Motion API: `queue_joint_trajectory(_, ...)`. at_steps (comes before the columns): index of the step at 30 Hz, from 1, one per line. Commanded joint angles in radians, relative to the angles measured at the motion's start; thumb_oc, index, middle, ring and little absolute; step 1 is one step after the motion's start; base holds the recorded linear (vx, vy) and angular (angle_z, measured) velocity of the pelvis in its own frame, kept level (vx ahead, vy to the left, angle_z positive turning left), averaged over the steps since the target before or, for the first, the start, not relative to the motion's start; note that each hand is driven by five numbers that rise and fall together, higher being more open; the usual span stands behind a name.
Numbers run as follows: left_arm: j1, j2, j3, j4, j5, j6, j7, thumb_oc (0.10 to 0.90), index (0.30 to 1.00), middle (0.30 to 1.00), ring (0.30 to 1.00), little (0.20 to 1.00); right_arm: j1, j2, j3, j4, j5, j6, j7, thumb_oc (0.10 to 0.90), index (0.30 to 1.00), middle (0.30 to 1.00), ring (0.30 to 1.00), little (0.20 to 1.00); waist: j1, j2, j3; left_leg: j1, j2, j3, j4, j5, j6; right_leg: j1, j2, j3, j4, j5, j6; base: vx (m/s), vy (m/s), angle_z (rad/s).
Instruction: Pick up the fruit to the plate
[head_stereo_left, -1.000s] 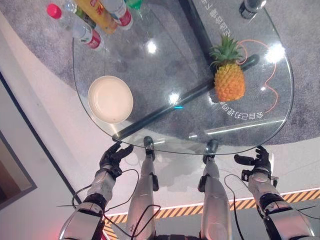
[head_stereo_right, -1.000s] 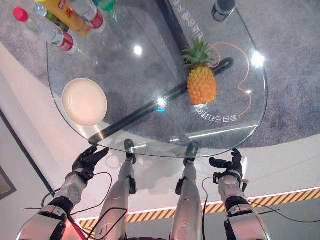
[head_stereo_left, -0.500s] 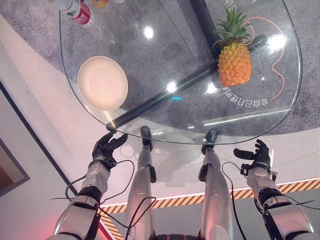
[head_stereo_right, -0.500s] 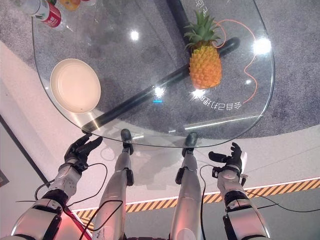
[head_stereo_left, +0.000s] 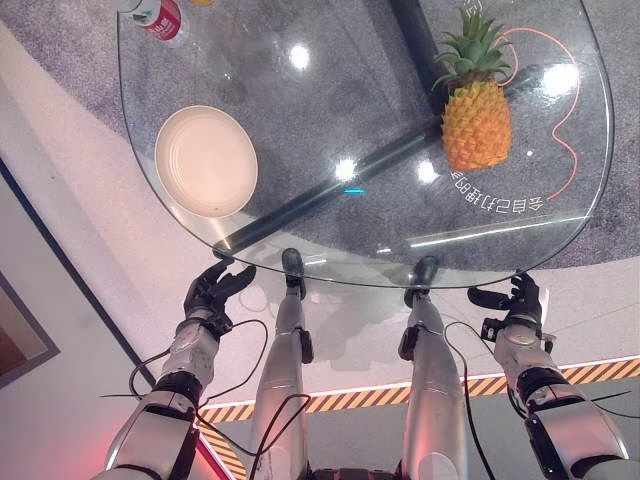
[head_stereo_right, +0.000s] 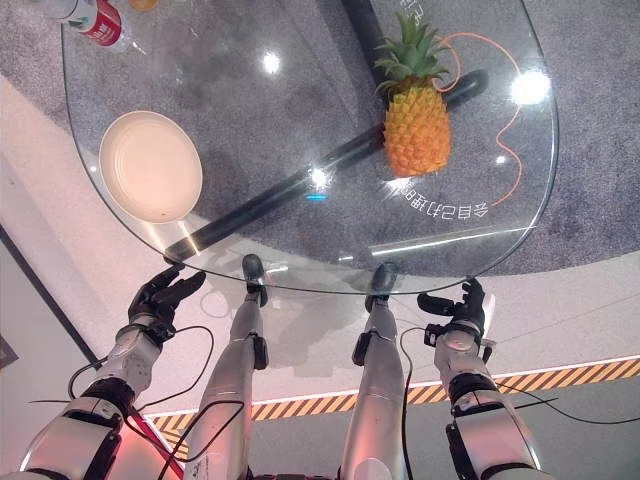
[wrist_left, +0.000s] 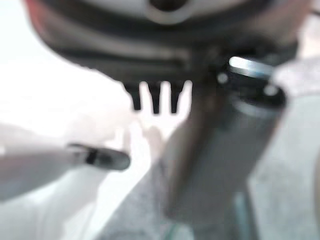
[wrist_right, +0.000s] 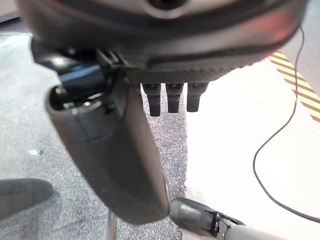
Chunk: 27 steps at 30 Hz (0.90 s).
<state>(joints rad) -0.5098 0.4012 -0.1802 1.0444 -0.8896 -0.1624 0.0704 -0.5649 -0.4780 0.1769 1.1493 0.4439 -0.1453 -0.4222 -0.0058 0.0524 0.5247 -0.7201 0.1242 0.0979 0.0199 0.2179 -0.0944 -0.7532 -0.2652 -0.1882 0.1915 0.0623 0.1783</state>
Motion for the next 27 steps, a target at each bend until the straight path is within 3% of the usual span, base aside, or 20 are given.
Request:
queue_joint_trajectory(1,-0.005,0.060,0.027,0.059,-0.011,-0.017,0.023,0.800,0.900,0.900,0.900,0.900,0.012,-0.101,-0.017,-0.007,0.042,-0.029,-0.093,0.800,0.900,0.900,0.900,0.900,0.016,-0.025,-0.005,-0.018,0.031,-0.053,0.127,-0.106,-0.049,-0.053,-0.014,0.012,0.009,0.107,0.031,0.00,0.000,0.00)
queue_joint_trajectory(14,-0.015,0.095,0.014,0.078,-0.003,-0.008,-0.009,0.800,0.900,0.900,0.900,0.900,-0.033,-0.221,-0.106,0.086,0.134,0.015,-0.279,0.800,0.900,0.900,0.900,0.900,0.028,-0.042,-0.005,-0.012,0.033,-0.060,0.102,-0.093,-0.048,-0.039,-0.017,-0.008,-0.016,0.134,0.041,0.00,-0.008,0.00)
queue_joint_trajectory(25,-0.038,0.125,-0.003,0.091,-0.013,0.018,-0.021,0.800,0.900,0.900,0.900,0.900,-0.090,-0.315,-0.119,0.105,0.159,0.037,-0.402,0.800,0.900,0.900,0.900,0.900,0.032,-0.048,-0.005,0.000,0.025,-0.072,0.088,-0.093,-0.042,-0.022,-0.017,-0.014,-0.039,0.148,0.048,0.00,-0.015,0.03)
queue_joint_trajectory(27,-0.029,0.126,-0.008,0.089,-0.014,0.017,-0.025,0.800,0.900,0.900,0.900,0.900,-0.096,-0.337,-0.128,0.105,0.206,0.007,-0.449,0.800,0.900,0.900,0.900,0.900,0.036,-0.046,-0.005,0.016,0.029,-0.069,0.083,-0.100,-0.043,-0.007,-0.018,-0.021,-0.039,0.141,0.051,0.00,0.000,0.00)
